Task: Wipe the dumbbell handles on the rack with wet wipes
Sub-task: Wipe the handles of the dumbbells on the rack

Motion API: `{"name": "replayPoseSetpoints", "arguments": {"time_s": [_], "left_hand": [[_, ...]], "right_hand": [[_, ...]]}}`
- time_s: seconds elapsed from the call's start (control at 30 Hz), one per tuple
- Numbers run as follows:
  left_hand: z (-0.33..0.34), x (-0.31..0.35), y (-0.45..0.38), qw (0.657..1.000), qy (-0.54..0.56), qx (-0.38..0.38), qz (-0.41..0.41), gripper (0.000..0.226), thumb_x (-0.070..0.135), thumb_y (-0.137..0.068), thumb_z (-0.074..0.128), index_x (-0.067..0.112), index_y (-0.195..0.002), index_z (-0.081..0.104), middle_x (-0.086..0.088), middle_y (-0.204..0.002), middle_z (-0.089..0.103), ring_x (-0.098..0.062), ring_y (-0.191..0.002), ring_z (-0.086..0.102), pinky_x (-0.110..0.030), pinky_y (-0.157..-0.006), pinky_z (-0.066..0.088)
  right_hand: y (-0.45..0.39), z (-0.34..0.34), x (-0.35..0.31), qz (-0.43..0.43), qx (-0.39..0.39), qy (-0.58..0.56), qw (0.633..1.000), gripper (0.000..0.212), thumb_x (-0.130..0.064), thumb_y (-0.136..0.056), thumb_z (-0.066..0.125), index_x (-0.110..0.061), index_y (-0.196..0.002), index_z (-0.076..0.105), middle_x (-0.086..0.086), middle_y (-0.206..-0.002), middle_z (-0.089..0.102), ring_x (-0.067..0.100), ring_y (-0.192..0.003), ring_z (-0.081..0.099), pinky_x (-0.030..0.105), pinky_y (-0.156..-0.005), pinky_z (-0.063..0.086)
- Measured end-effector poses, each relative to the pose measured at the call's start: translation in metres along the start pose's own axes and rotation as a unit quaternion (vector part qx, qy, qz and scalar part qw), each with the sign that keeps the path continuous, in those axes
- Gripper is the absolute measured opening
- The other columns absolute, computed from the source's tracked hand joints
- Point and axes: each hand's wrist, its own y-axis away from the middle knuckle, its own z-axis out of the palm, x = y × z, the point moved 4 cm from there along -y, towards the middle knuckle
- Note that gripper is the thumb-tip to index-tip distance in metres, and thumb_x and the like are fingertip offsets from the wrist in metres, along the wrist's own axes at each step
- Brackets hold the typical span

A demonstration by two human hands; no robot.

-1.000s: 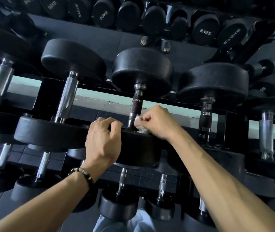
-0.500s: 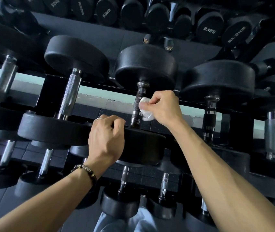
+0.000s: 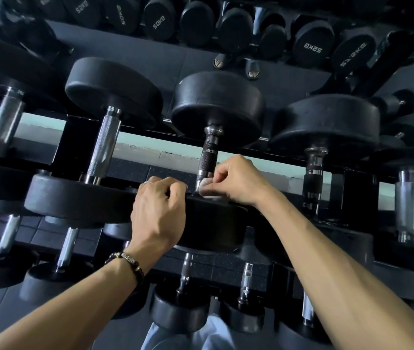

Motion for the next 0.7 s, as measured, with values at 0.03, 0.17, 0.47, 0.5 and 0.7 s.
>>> {"name": "replayPoseSetpoints", "arguments": {"time_s": [0.03, 0.17, 0.47, 0.5, 0.7], "left_hand": [[0.000, 0.000, 0.000, 1.000, 0.000, -0.001, 0.000, 0.047, 0.037, -0.080, 0.031, 0.012, -0.076, 0.071, 0.003, -0.087, 0.059, -0.020, -0.087, 0.056, -0.045, -0.080, 0.050], [0.000, 0.002, 0.000, 1.000, -0.002, -0.003, 0.006, 0.049, 0.037, -0.079, 0.031, 0.007, -0.076, 0.071, 0.002, -0.087, 0.060, -0.017, -0.084, 0.056, -0.043, -0.078, 0.049], [0.000, 0.002, 0.001, 1.000, -0.004, -0.002, 0.005, 0.049, 0.038, -0.078, 0.031, 0.009, -0.076, 0.071, 0.004, -0.087, 0.059, -0.018, -0.086, 0.056, -0.044, -0.079, 0.050], [0.000, 0.002, 0.000, 1.000, -0.004, -0.003, 0.006, 0.049, 0.038, -0.078, 0.031, 0.009, -0.076, 0.071, 0.004, -0.087, 0.059, -0.020, -0.088, 0.057, -0.045, -0.080, 0.050], [0.000, 0.000, 0.000, 1.000, -0.008, -0.001, -0.005, 0.049, 0.038, -0.078, 0.030, 0.010, -0.078, 0.071, 0.000, -0.089, 0.059, -0.022, -0.087, 0.056, -0.046, -0.081, 0.050]], "right_hand": [[-0.003, -0.005, -0.001, -0.010, 0.044, -0.006, 0.999, 0.036, -0.022, -0.074, 0.089, -0.018, -0.051, 0.061, -0.014, -0.051, 0.061, -0.005, -0.057, 0.061, 0.016, -0.061, 0.046], [-0.006, -0.013, 0.001, -0.003, 0.155, -0.129, 0.980, 0.037, -0.008, -0.082, 0.080, -0.004, -0.054, 0.056, -0.008, -0.043, 0.056, 0.000, -0.042, 0.056, 0.012, -0.049, 0.044], [-0.008, -0.013, 0.000, -0.007, 0.166, -0.134, 0.977, 0.035, -0.007, -0.081, 0.080, -0.002, -0.055, 0.058, -0.008, -0.043, 0.055, -0.001, -0.042, 0.054, 0.014, -0.052, 0.046], [-0.010, -0.014, -0.001, -0.007, 0.170, -0.136, 0.976, 0.034, -0.006, -0.081, 0.080, -0.003, -0.055, 0.058, -0.006, -0.045, 0.058, 0.002, -0.044, 0.057, 0.018, -0.055, 0.051], [-0.001, 0.003, 0.007, 0.016, 0.019, -0.019, 0.999, 0.039, -0.022, -0.076, 0.087, -0.019, -0.051, 0.058, -0.018, -0.047, 0.057, -0.009, -0.049, 0.053, 0.009, -0.052, 0.038]]}}
